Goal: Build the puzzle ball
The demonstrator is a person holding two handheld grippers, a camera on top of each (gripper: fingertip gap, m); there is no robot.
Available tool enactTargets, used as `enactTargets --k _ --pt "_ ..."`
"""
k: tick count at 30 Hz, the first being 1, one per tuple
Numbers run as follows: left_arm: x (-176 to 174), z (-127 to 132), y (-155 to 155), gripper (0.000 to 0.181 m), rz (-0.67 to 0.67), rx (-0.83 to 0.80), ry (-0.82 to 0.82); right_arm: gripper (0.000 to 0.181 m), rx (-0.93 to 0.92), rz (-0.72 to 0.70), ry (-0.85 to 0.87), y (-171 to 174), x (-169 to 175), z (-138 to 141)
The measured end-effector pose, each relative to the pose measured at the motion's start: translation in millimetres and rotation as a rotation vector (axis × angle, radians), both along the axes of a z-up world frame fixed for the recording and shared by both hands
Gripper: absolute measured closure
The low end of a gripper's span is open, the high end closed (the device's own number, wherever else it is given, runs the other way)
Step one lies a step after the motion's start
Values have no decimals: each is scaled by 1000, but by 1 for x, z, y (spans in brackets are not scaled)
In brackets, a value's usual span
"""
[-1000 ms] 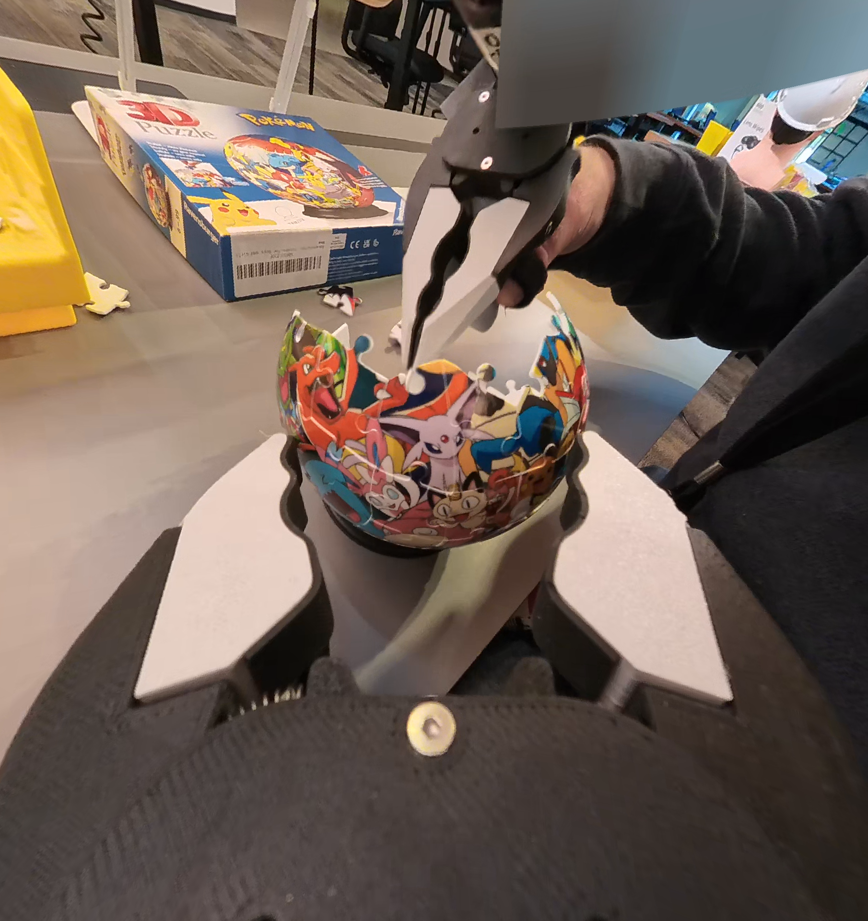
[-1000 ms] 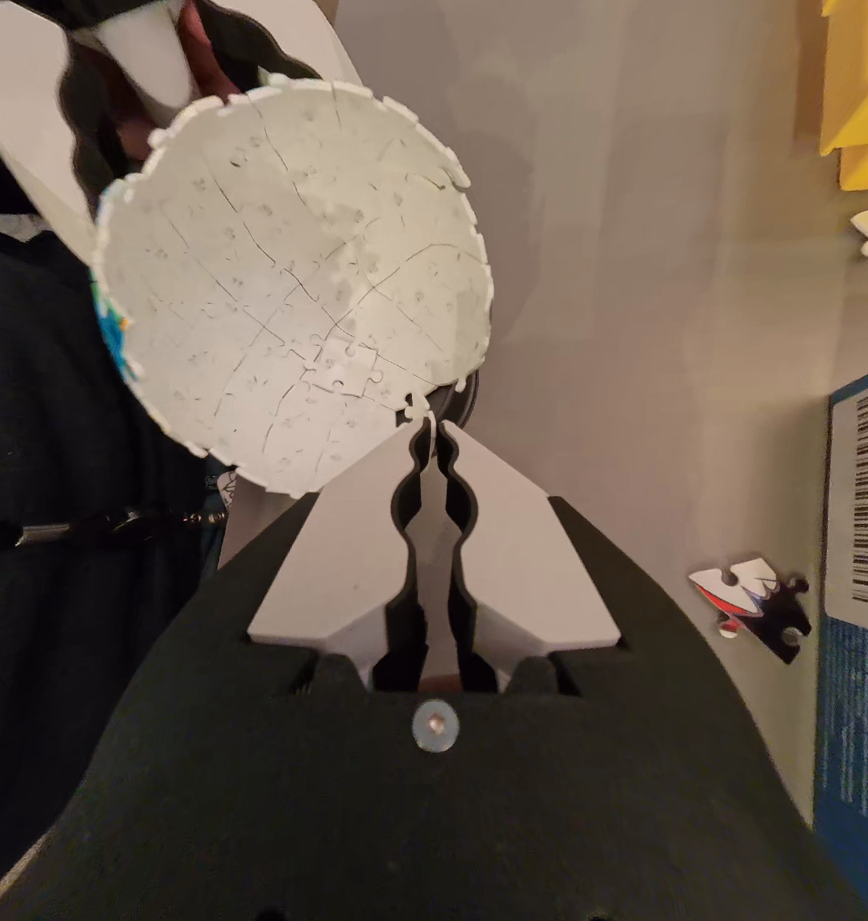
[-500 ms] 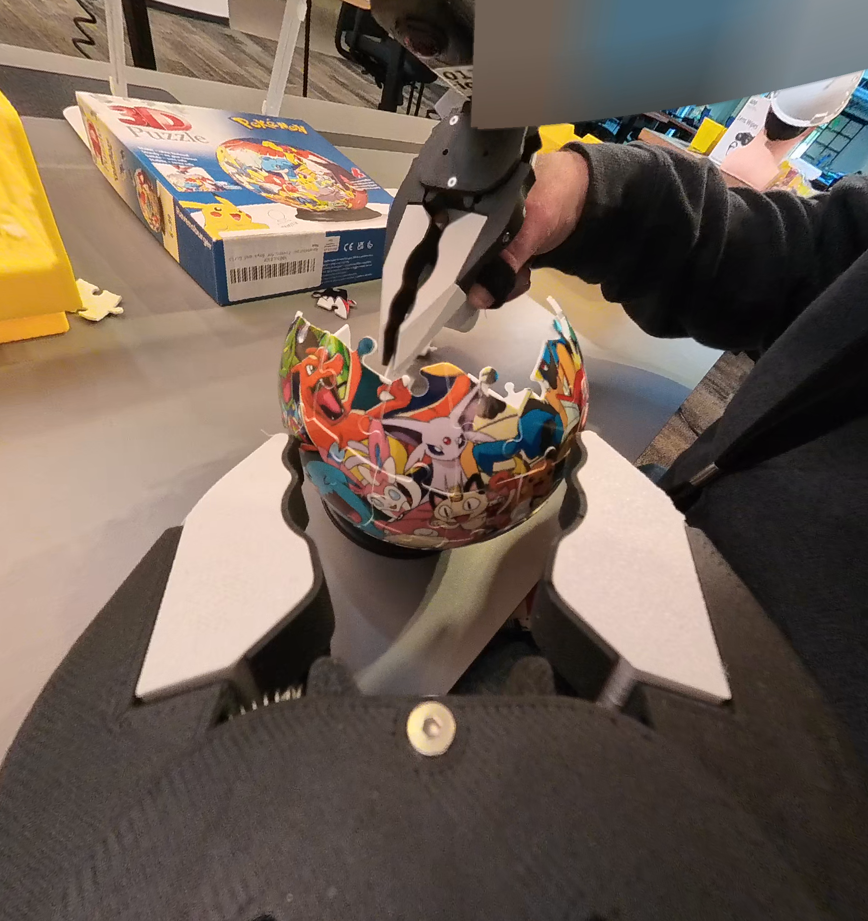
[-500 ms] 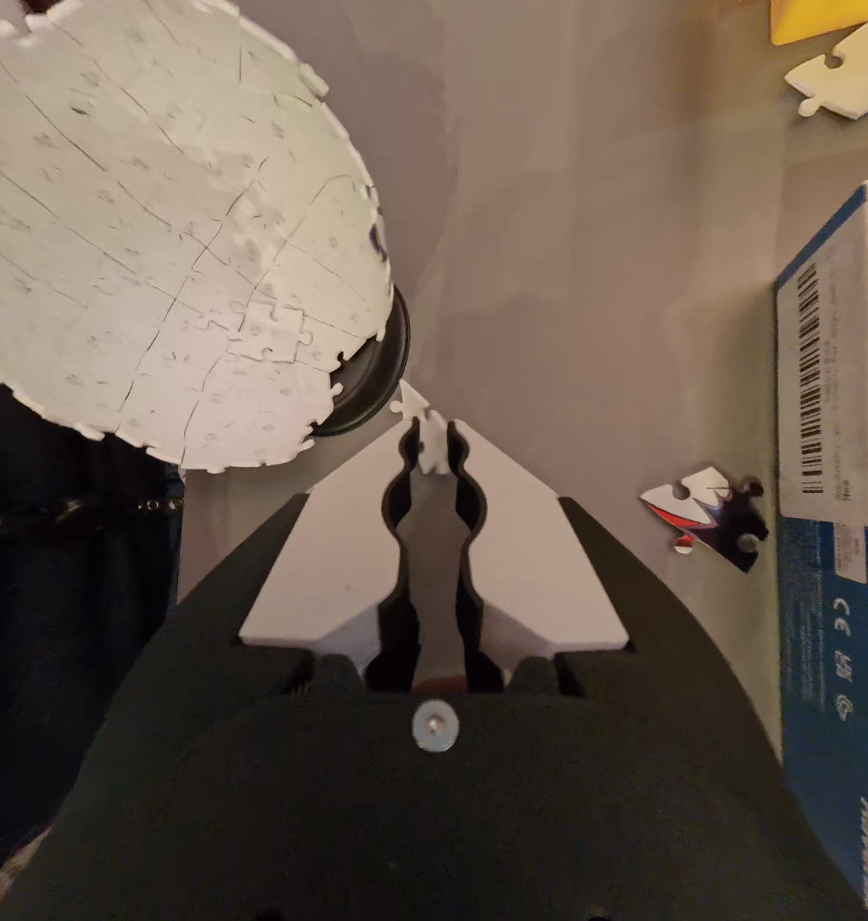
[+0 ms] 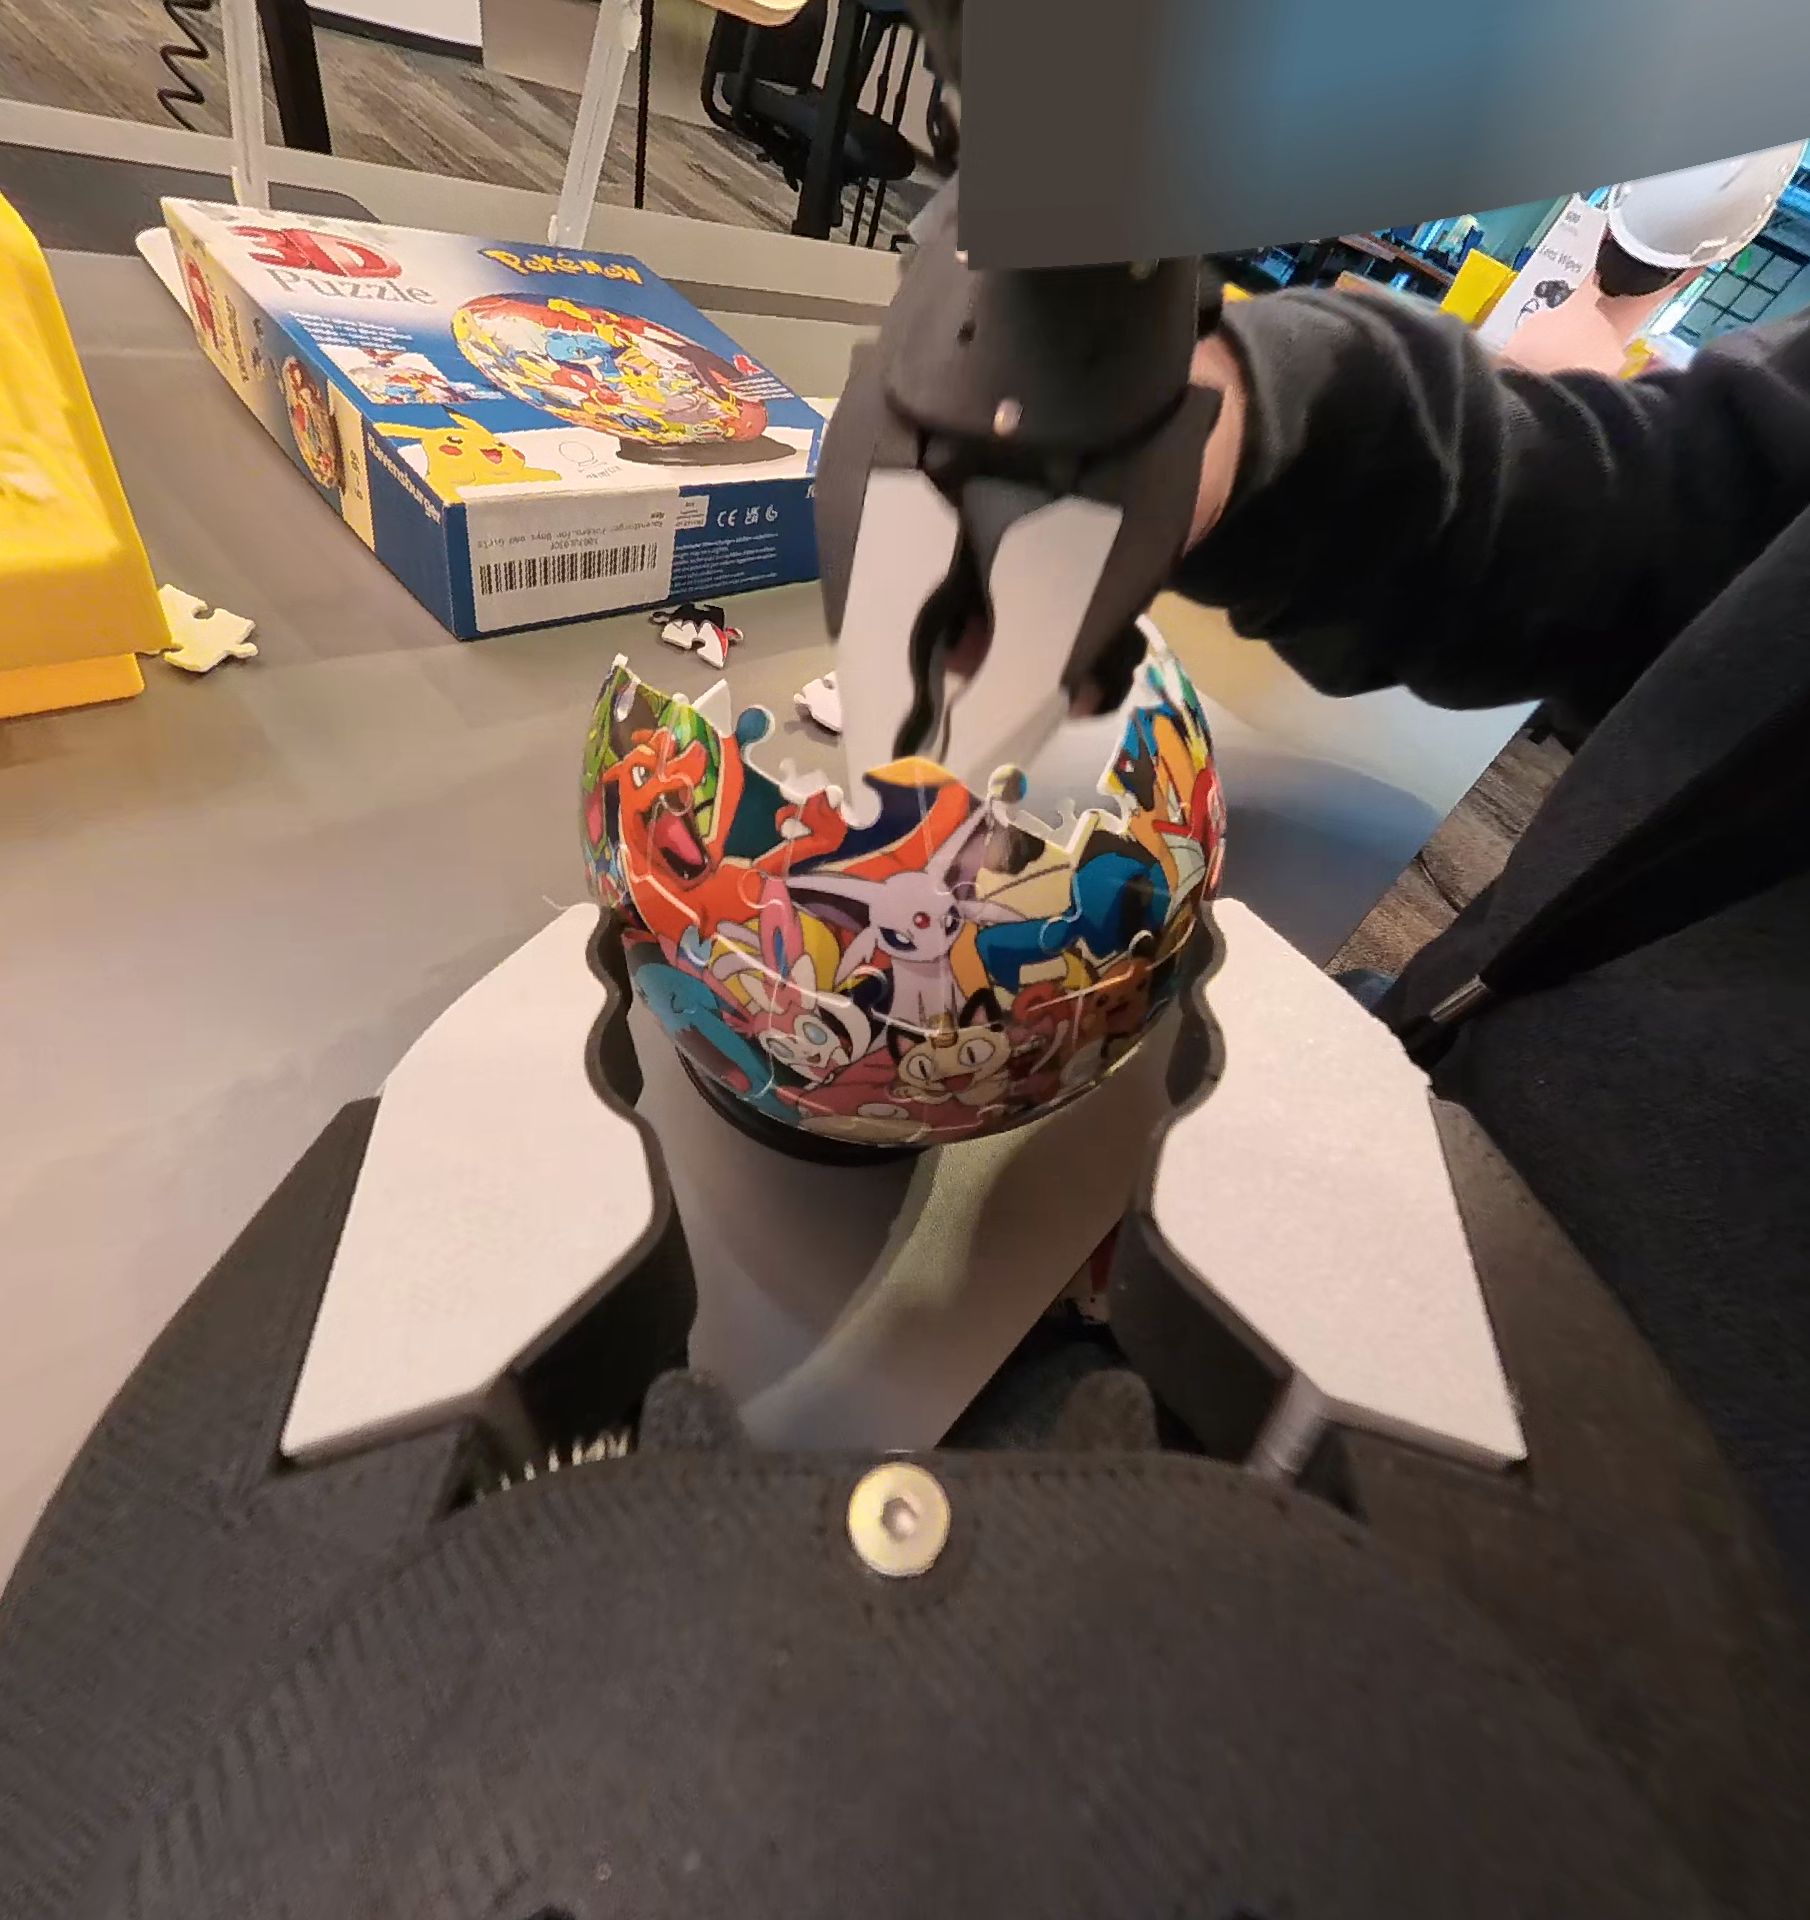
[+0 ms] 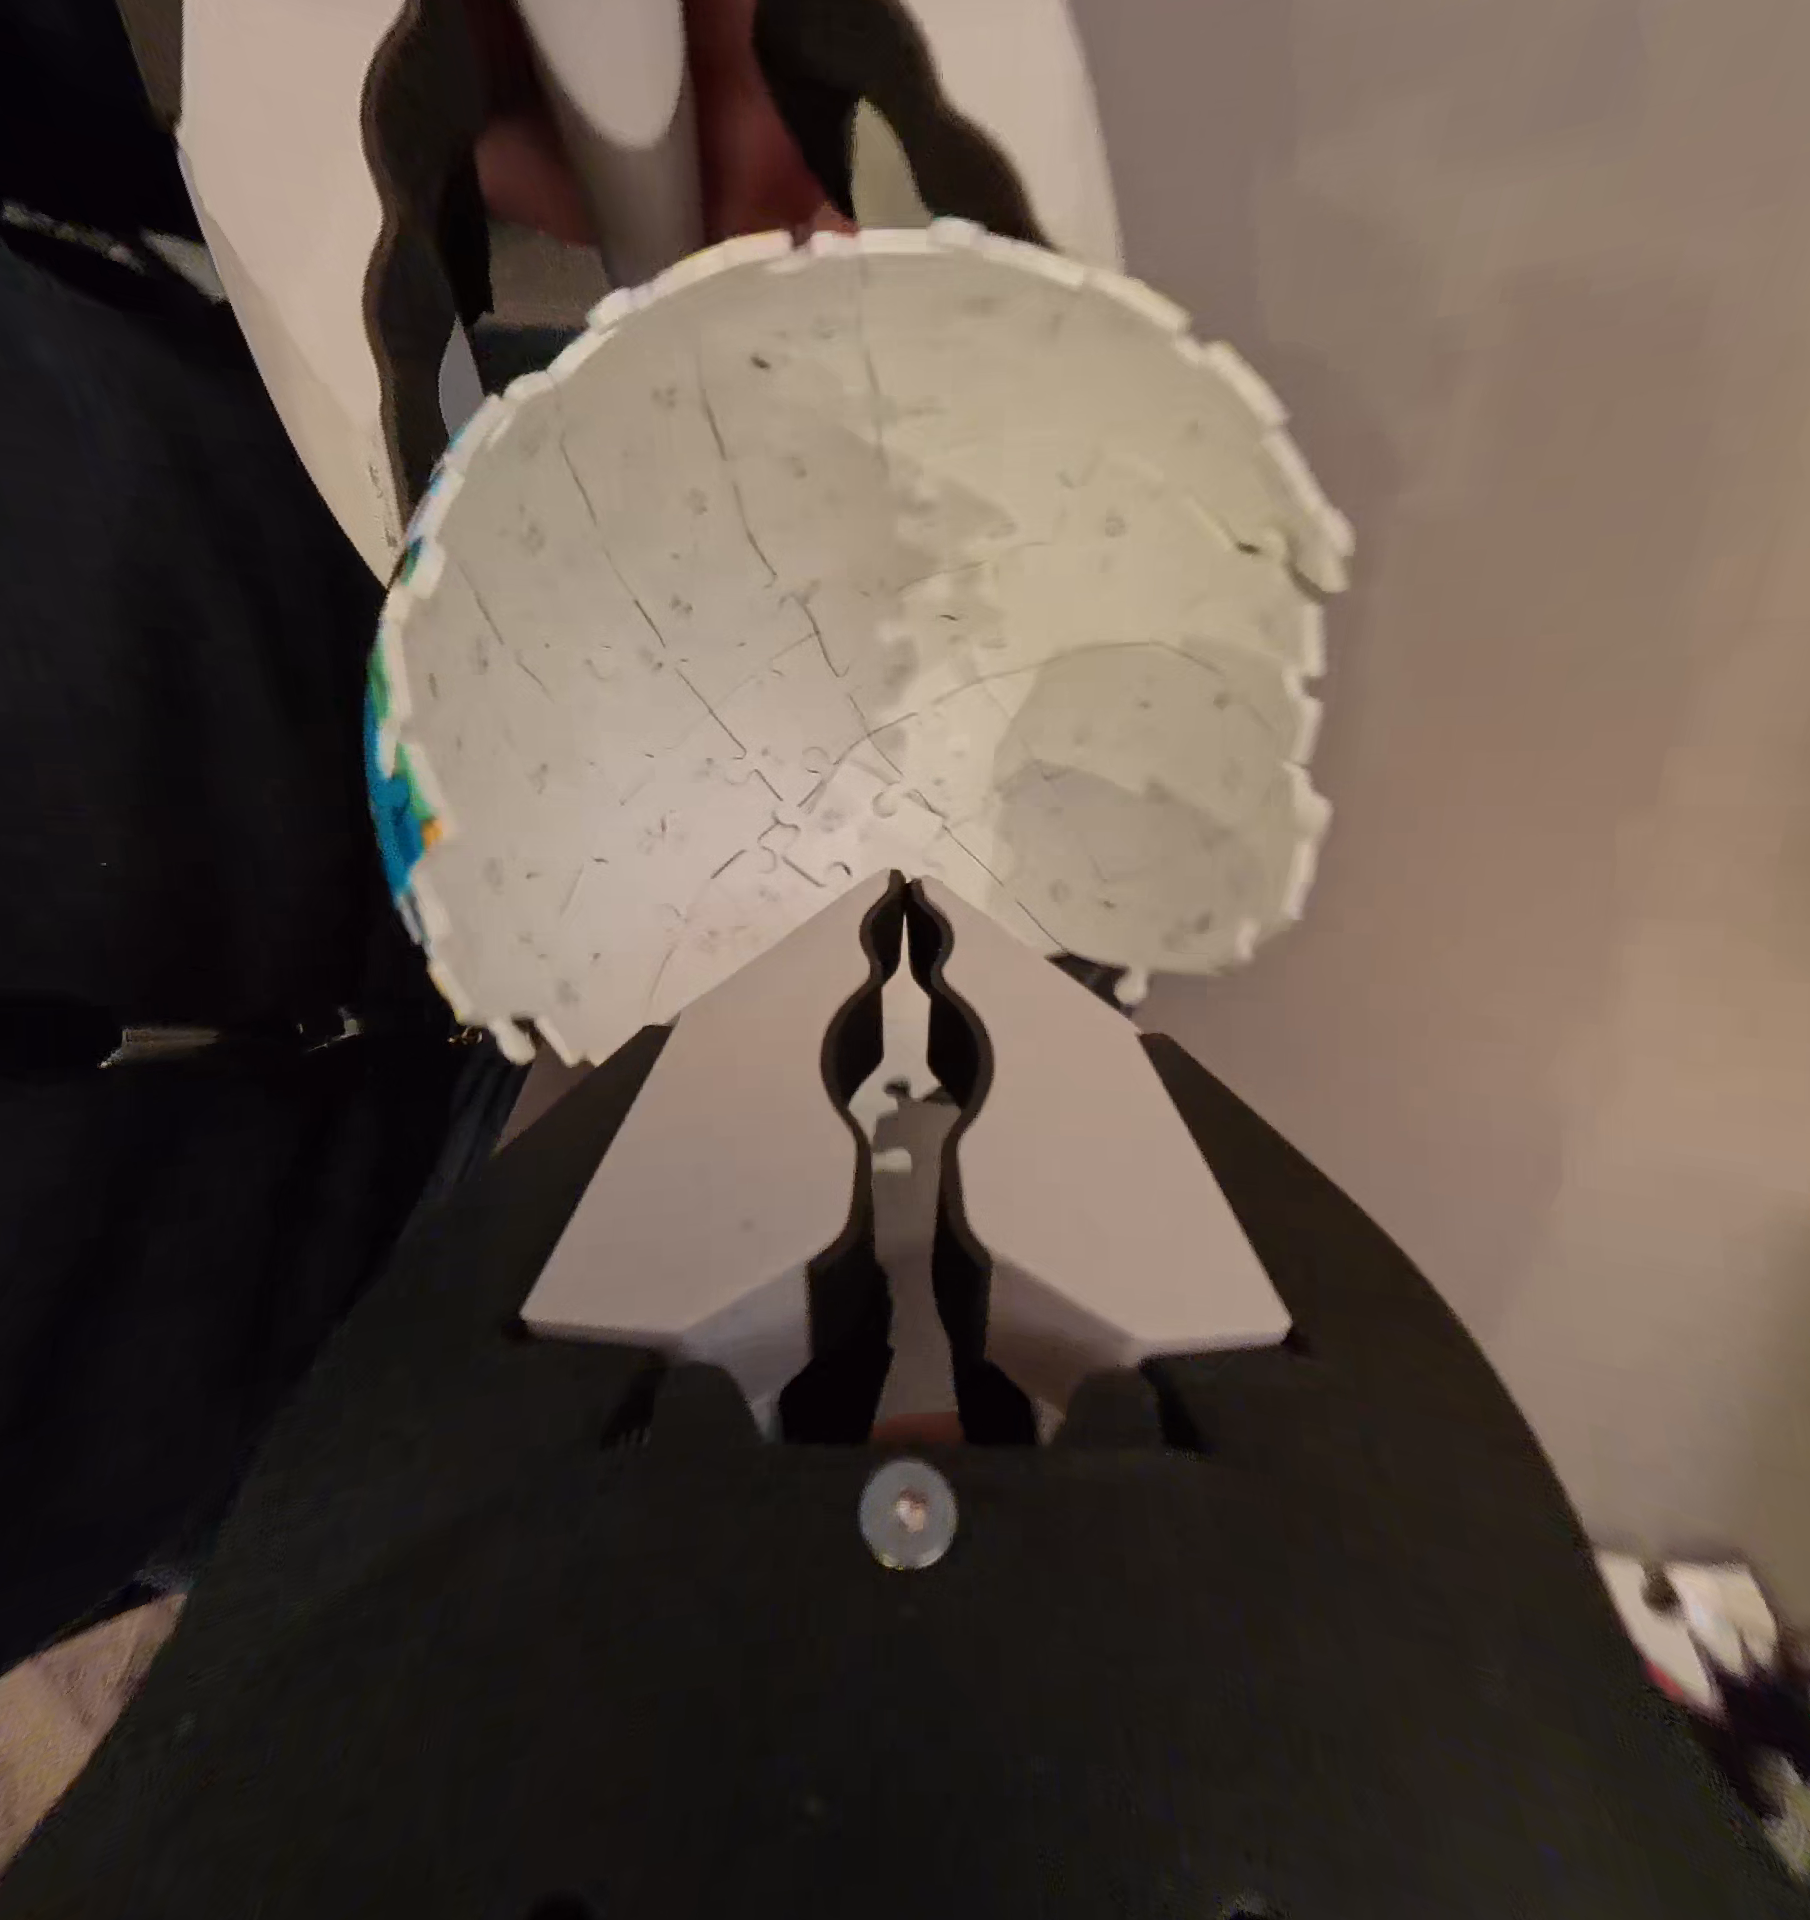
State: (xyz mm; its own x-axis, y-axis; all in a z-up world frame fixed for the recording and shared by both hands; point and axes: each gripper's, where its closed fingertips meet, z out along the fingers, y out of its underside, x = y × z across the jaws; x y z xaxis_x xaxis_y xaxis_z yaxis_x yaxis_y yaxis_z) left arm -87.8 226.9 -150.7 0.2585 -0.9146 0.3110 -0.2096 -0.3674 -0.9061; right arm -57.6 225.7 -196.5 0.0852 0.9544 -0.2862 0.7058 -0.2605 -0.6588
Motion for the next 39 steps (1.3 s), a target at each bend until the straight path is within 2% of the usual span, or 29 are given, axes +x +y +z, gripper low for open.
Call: enactTargets --k 3,8,13,16,19,22,24,26,28,33,39 --pt "0 1 1 80 7 6 -6 181 2 109 -16 -9 -10 -6" --pt "-2 2 2 81 7 4 -7 181 -27 211 -17 -11 -16 -1" --pt "-2 2 2 81 4 1 -7 176 4 215 -104 0 -11 -6" --pt "-2 2 3 81 4 1 -9 160 30 126 -183 8 -2 -9" --pt "-2 2 3 81 4 3 -8 156 49 -44 -236 20 14 -5" --pt "0 2 2 81 -1 8 -5 138 22 -196 -270 19 24 -8" --pt "1 2 1 81 -6 10 -3 118 19 -272 -286 18 22 -14" --pt "1 2 -1 81 -12 19 4 109 14 -329 -302 18 18 -20" --pt "3 2 -4 81 -20 21 4 101 15 -360 -336 20 17 -28" --pt "2 3 -4 82 -25 20 -3 97 4 -382 -327 23 9 -34" --pt "2 4 -5 82 -31 13 -17 91 100 -394 -343 34 12 -38"
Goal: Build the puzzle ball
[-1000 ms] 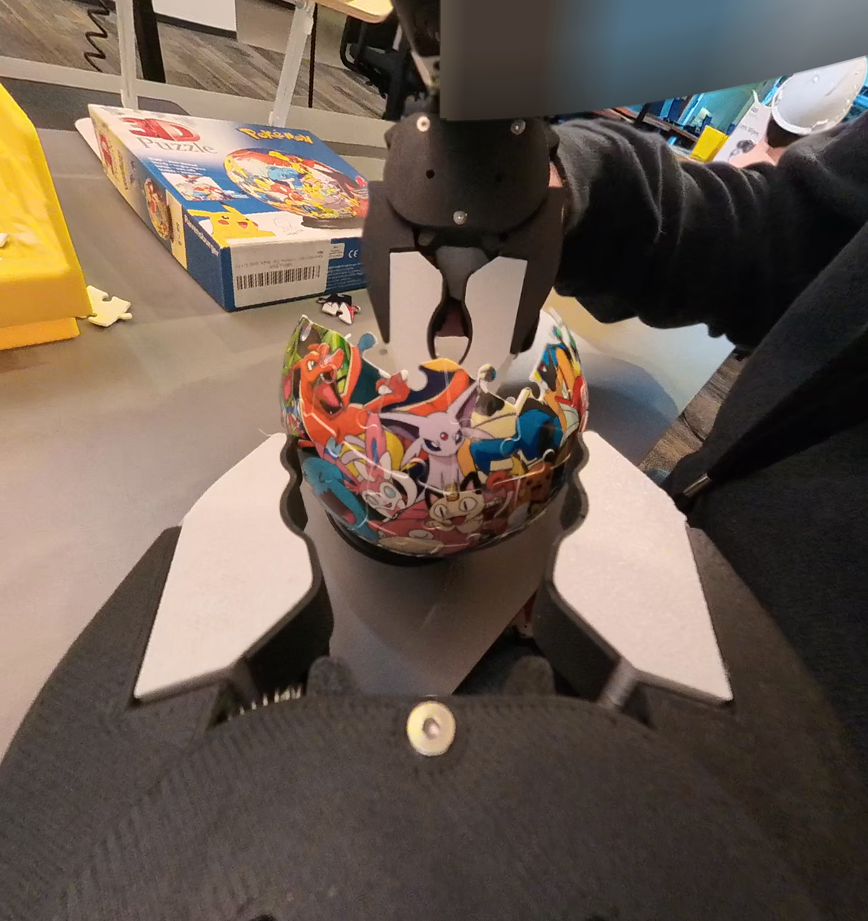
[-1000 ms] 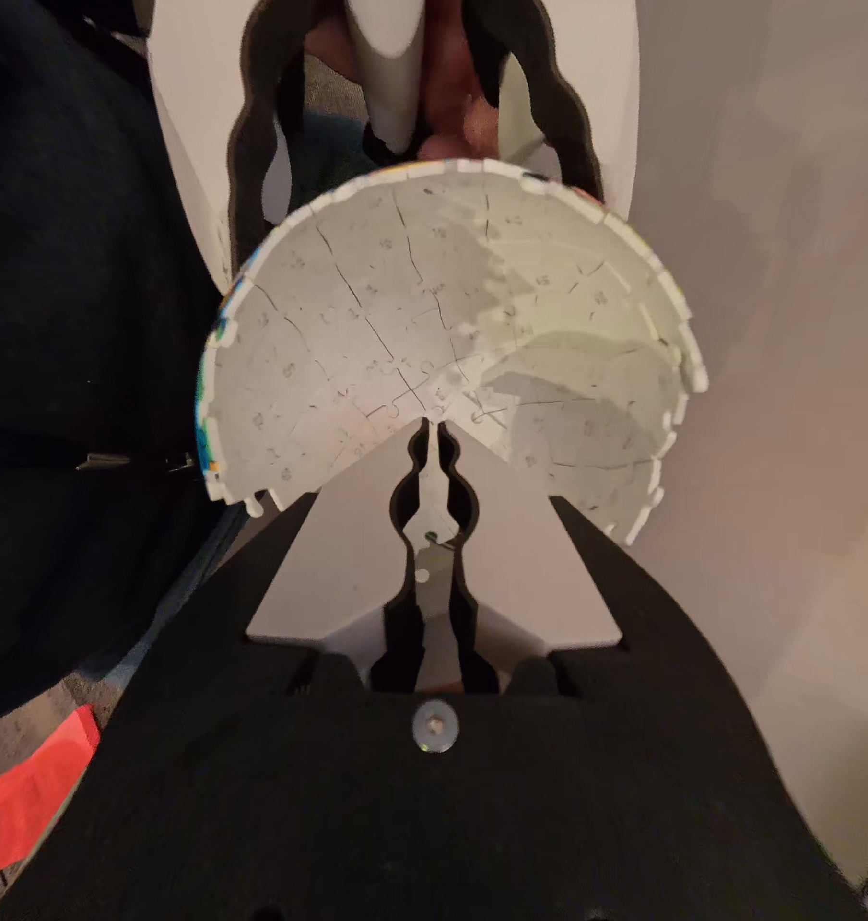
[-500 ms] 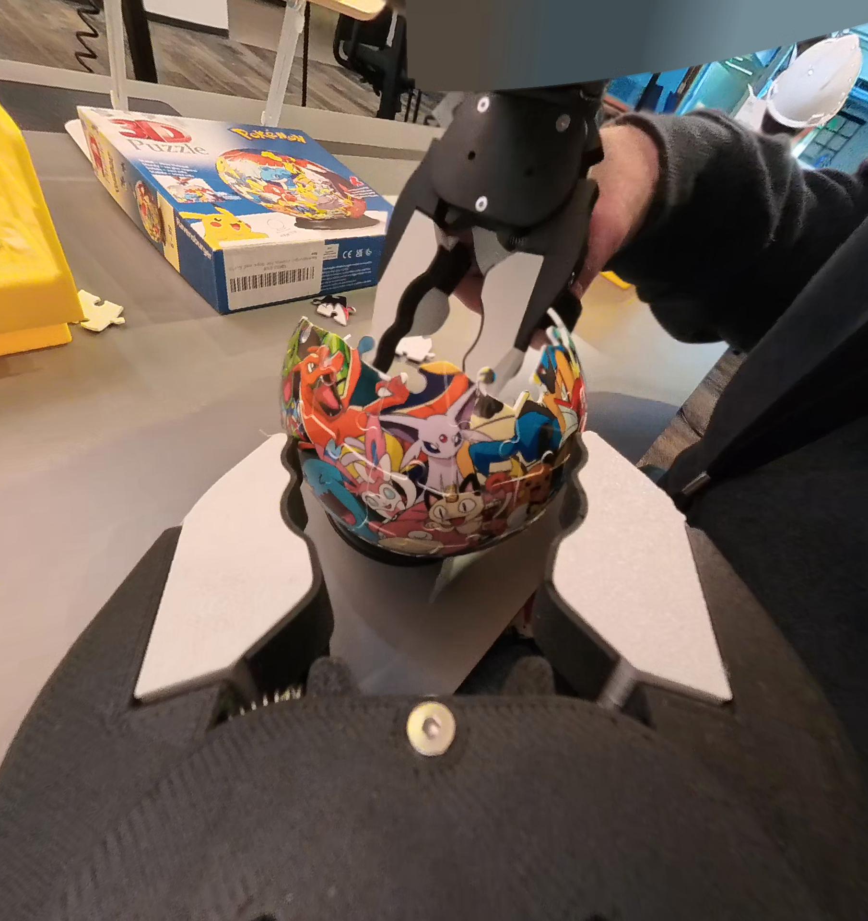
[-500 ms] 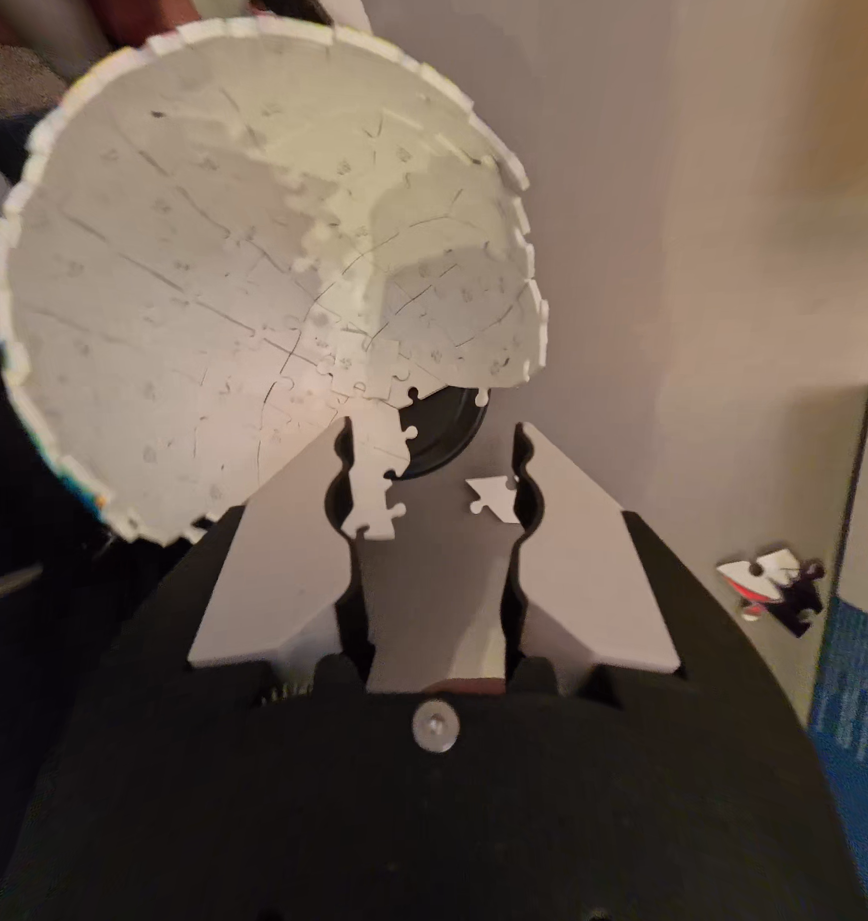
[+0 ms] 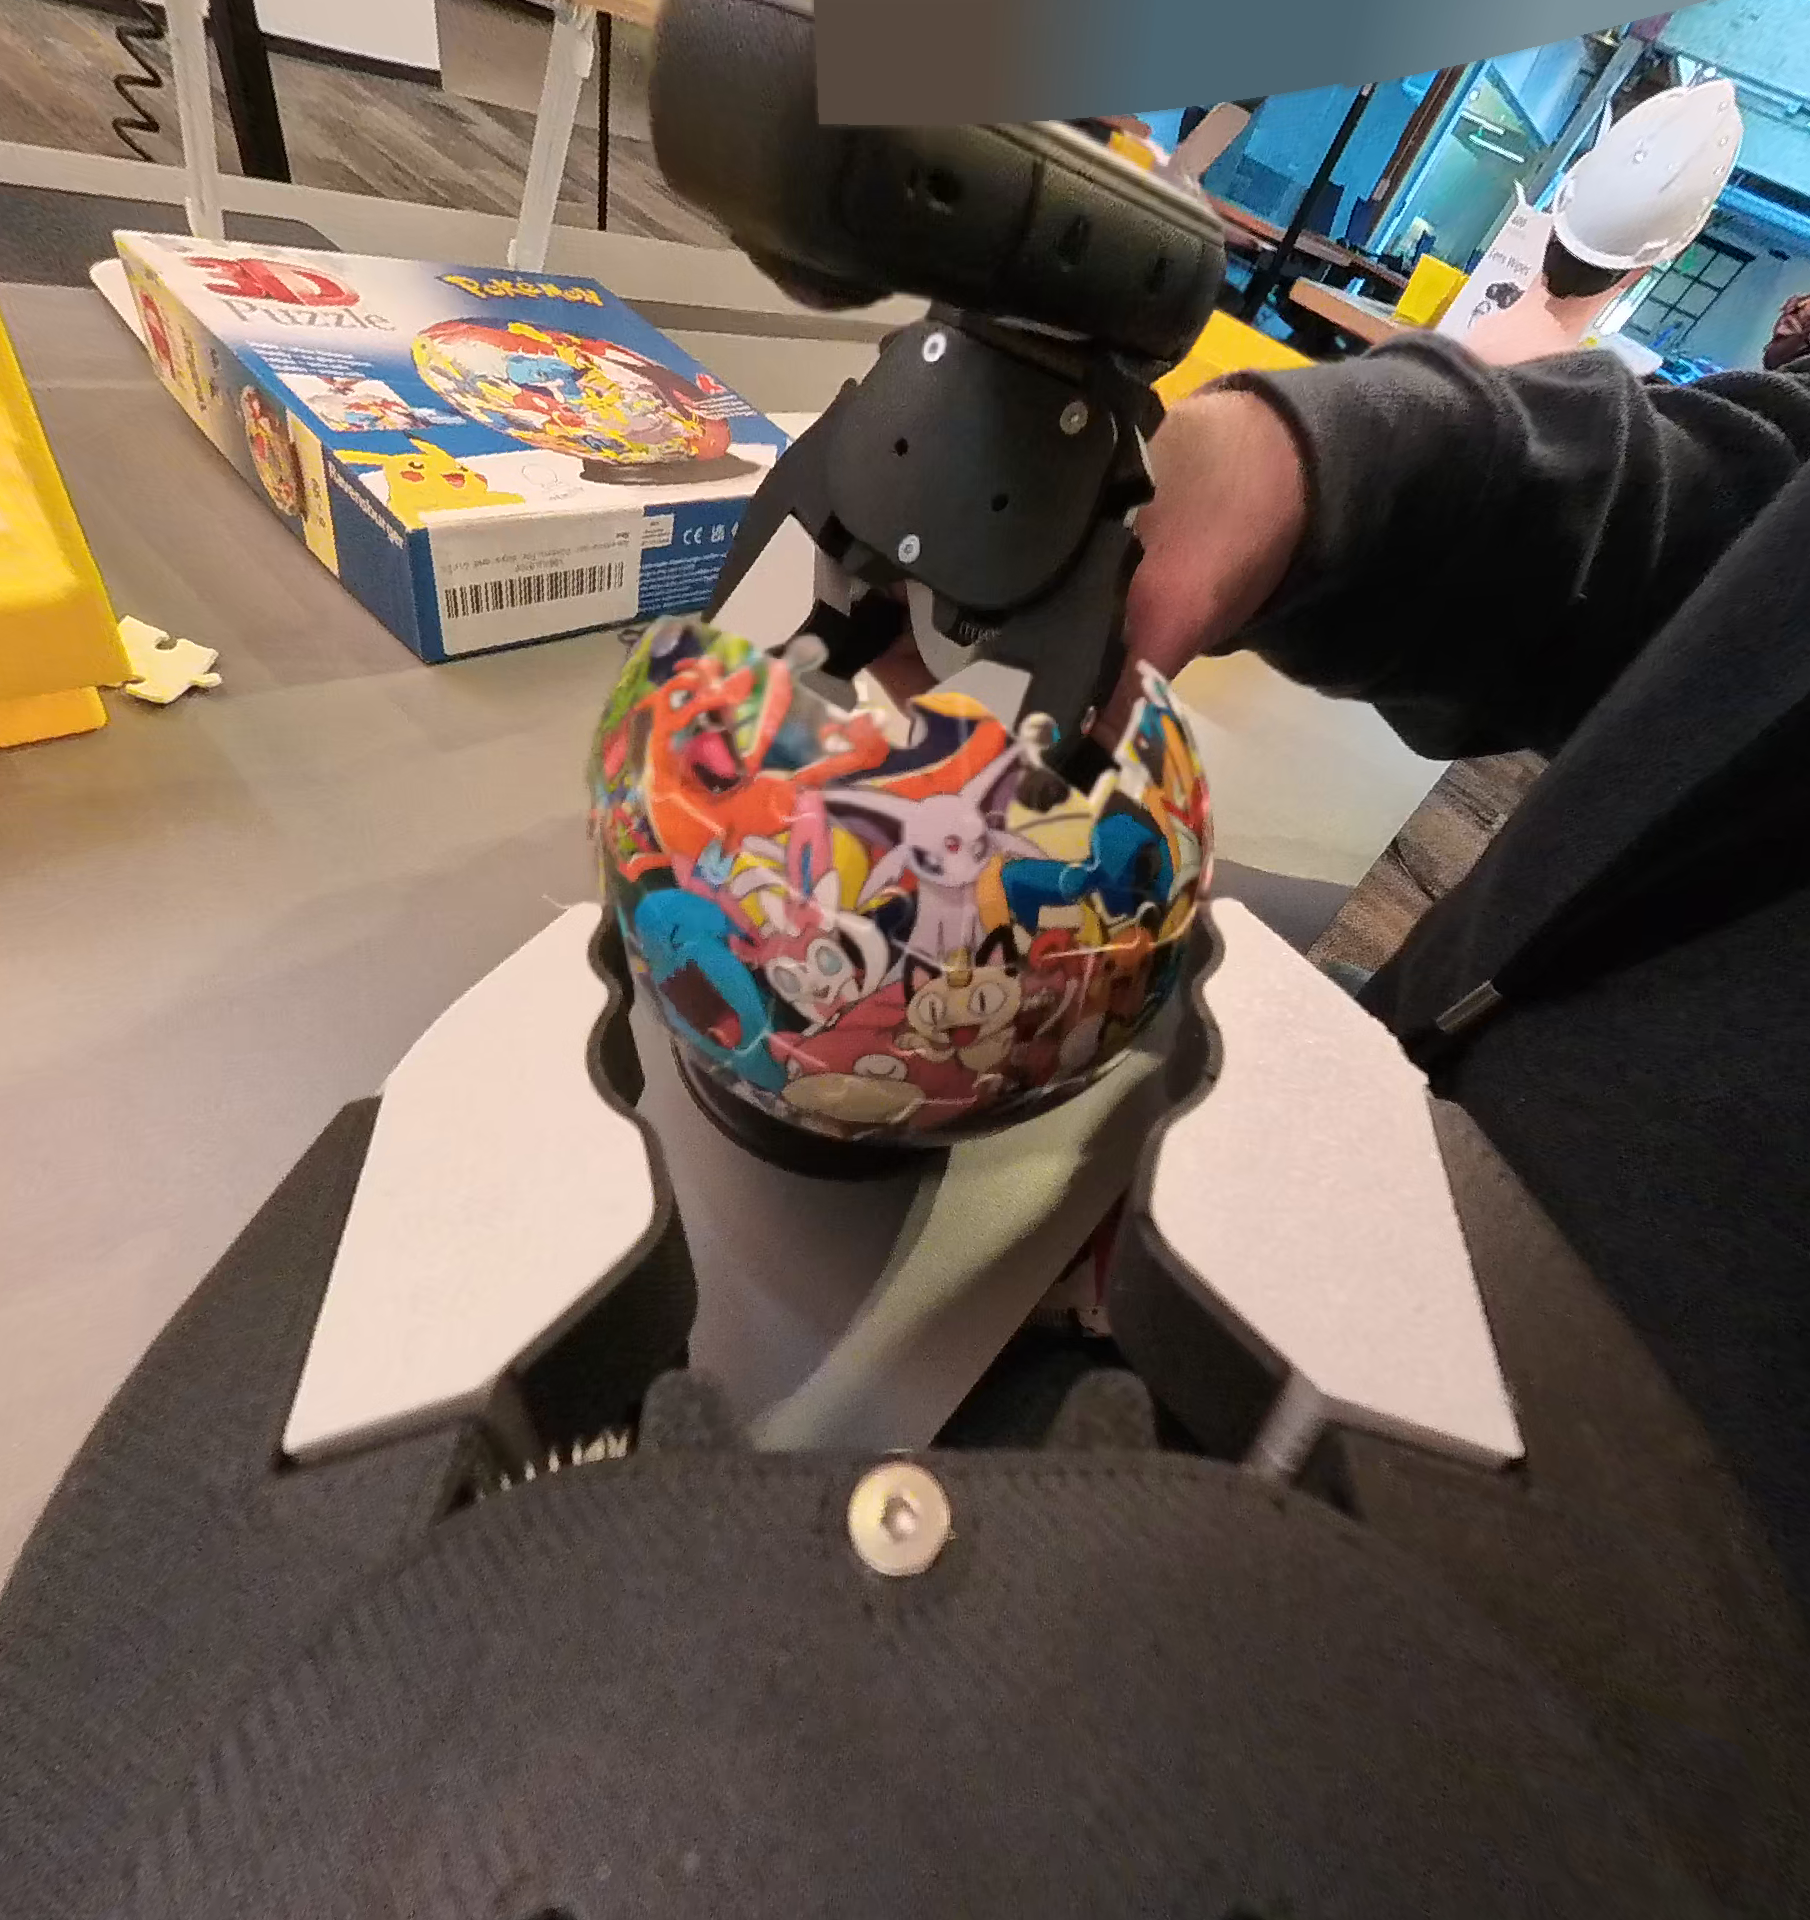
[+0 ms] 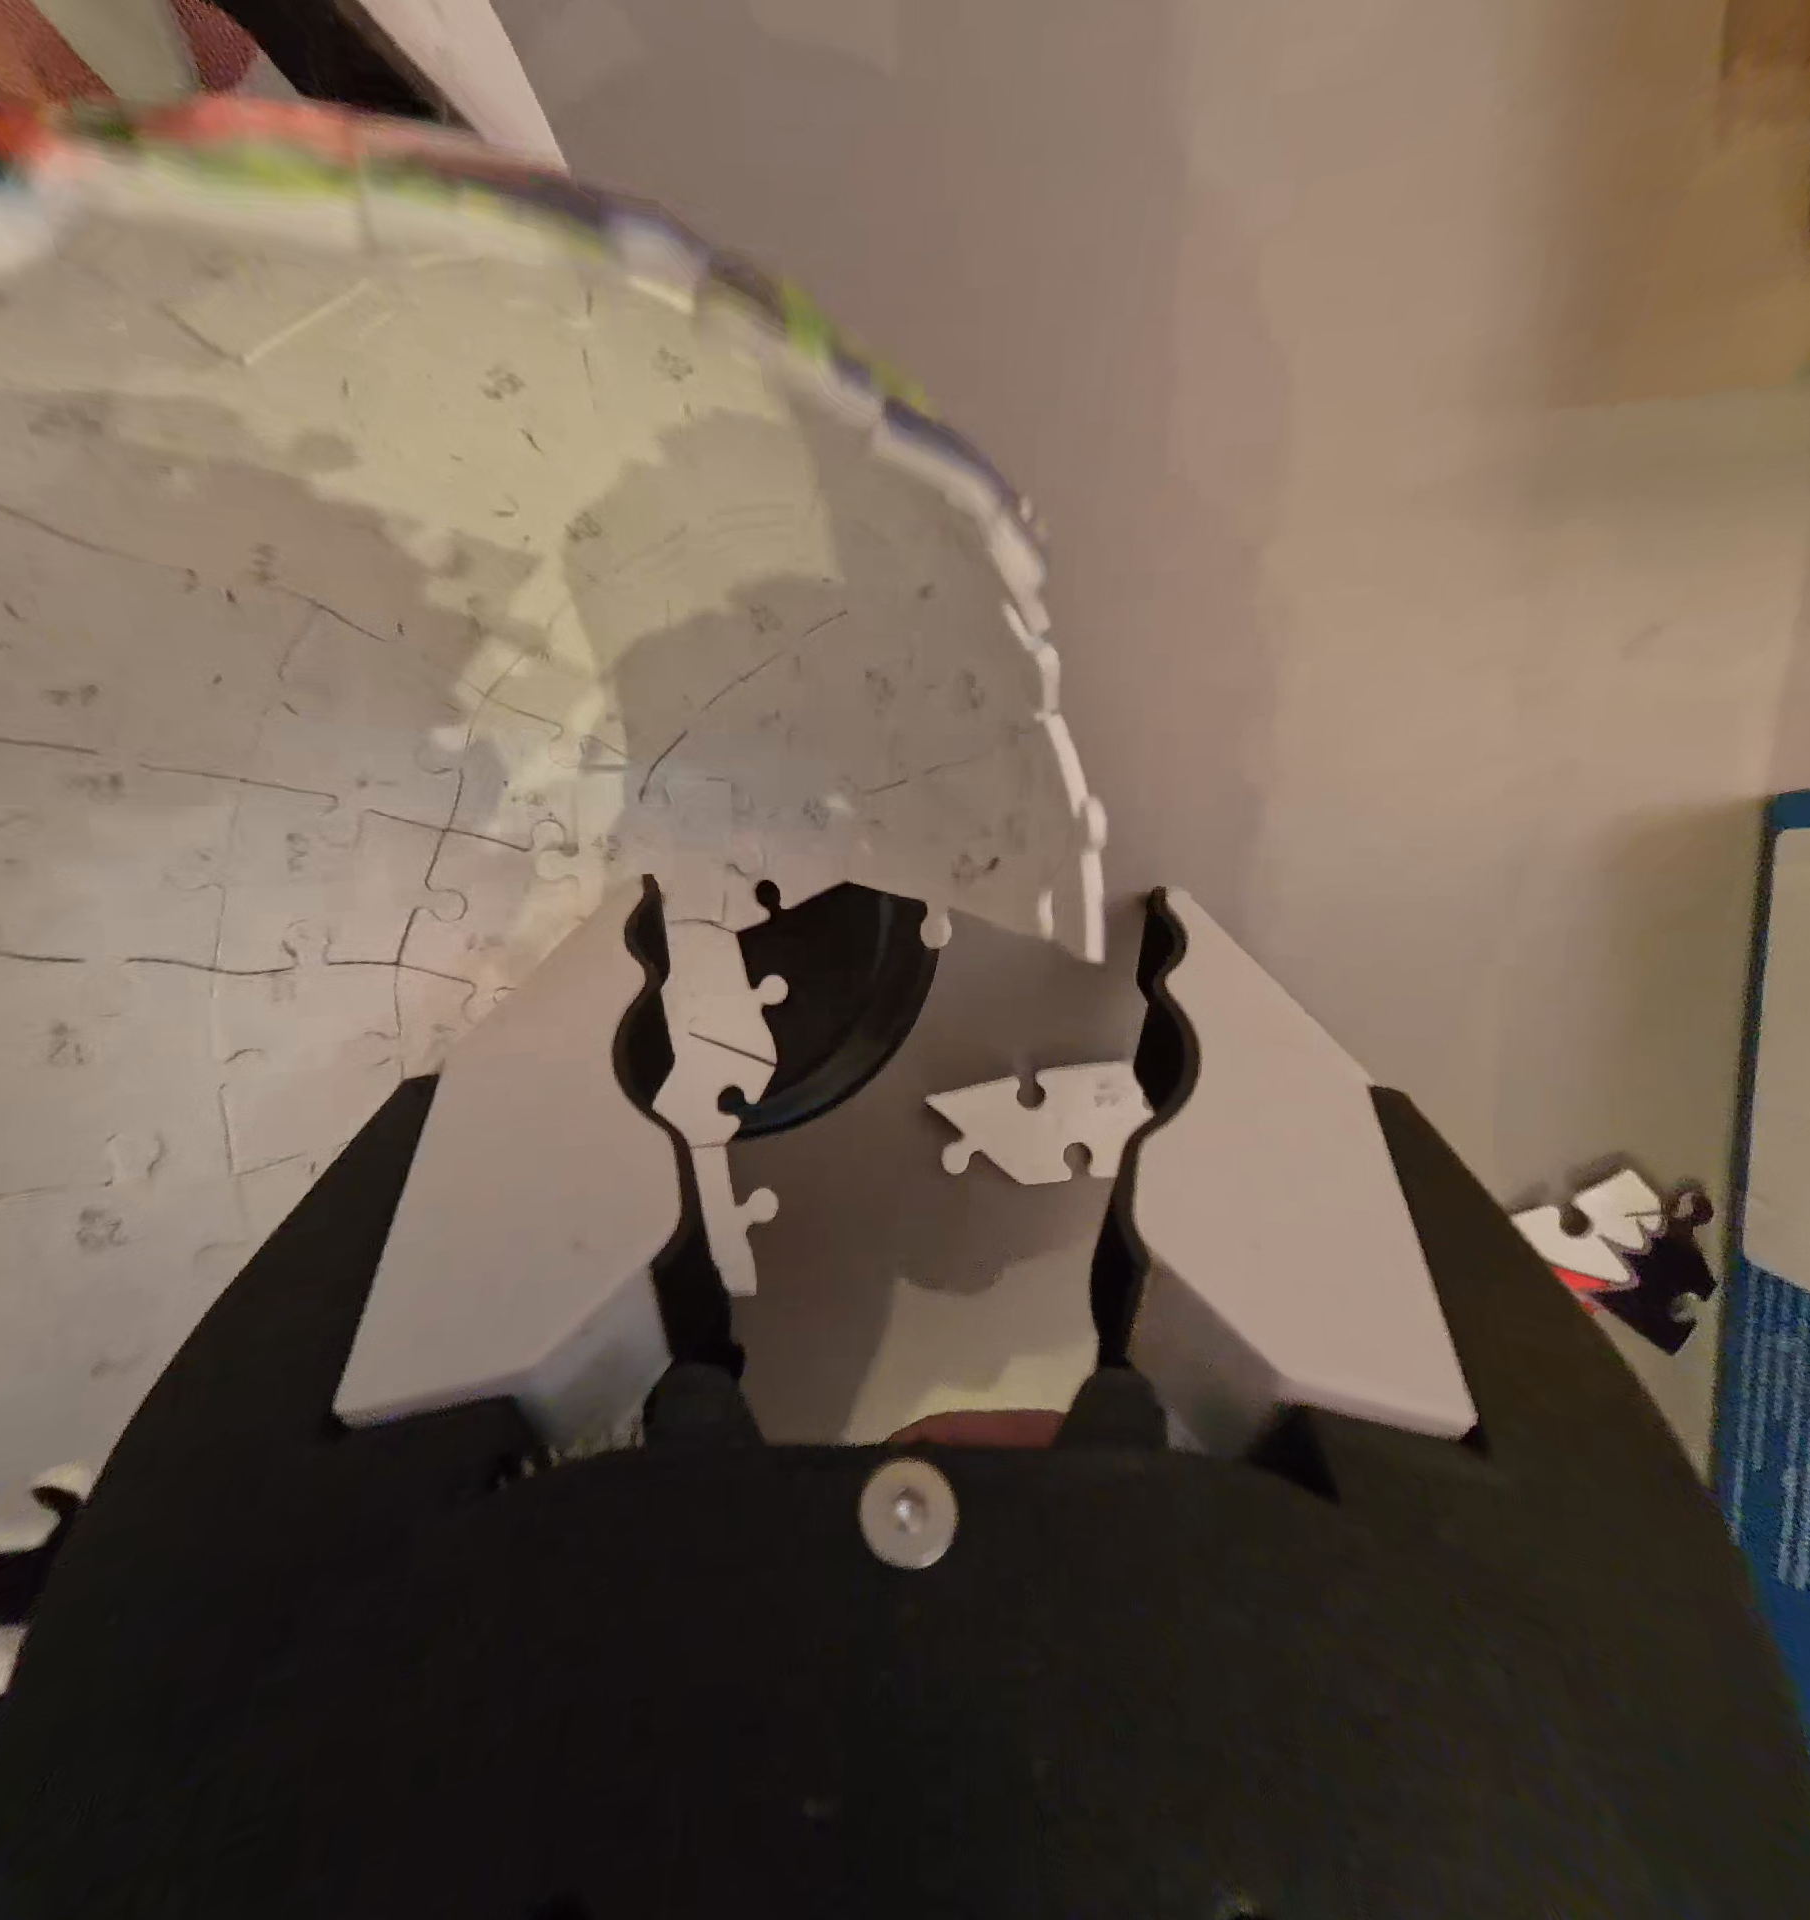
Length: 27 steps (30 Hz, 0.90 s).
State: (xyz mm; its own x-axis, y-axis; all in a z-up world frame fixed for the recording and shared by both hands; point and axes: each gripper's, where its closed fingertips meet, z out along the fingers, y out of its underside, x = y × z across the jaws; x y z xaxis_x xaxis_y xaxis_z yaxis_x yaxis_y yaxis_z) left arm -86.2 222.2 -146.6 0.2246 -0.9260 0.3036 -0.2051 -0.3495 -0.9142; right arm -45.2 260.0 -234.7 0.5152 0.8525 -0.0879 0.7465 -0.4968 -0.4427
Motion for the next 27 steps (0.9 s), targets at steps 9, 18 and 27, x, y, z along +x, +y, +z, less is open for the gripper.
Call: enactTargets --k 9,18,27 --pt "1 -2 0 82 -2 -12 -1 111 55 -1 15 6 1 3" --pt "2 -9 2 72 -22 9 66 144 48 -28 73 5 7 6" --pt "20 -20 9 63 -146 41 162 160 -9 -85 190 3 10 9"
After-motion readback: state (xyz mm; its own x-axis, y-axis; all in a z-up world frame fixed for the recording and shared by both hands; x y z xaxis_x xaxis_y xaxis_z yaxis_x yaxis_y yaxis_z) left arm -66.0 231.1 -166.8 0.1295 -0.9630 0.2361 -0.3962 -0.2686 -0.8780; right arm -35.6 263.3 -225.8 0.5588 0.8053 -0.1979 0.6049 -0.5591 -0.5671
